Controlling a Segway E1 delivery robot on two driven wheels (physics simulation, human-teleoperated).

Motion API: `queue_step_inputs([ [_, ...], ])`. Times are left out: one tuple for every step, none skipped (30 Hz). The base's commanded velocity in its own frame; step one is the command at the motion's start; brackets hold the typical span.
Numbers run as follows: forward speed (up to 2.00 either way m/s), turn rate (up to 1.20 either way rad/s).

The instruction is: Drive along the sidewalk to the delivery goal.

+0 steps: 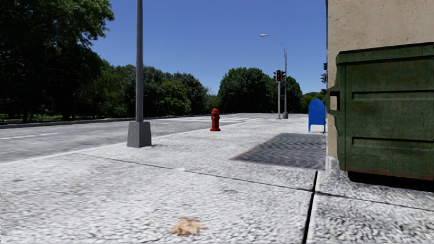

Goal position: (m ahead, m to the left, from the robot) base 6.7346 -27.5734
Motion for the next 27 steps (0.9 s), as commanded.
queue_step_inputs([
  [2.0,0.0],
  [2.0,0.0],
  [2.0,0.0],
  [2.0,-0.03],
  [2.0,-0.03],
  [2.0,-0.1],
  [2.0,-0.15],
  [2.0,-0.15],
  [2.0,-0.19],
  [2.0,-0.2],
  [2.0,-0.21],
  [2.0,-0.21],
  [2.0,-0.21],
  [2.0,-0.21],
  [2.0,-0.21],
  [2.0,-0.21],
  [2.0,-0.21],
  [2.0,-0.21],
  [2.0,-0.21],
  [2.0,-0.21],
  [2.0,-0.21],
  [2.0,-0.21],
  [2.0,-0.21],
  [2.0,-0.21],
  [2.0,-0.21],
  [2.0,-0.21],
  [2.0,-0.21],
])
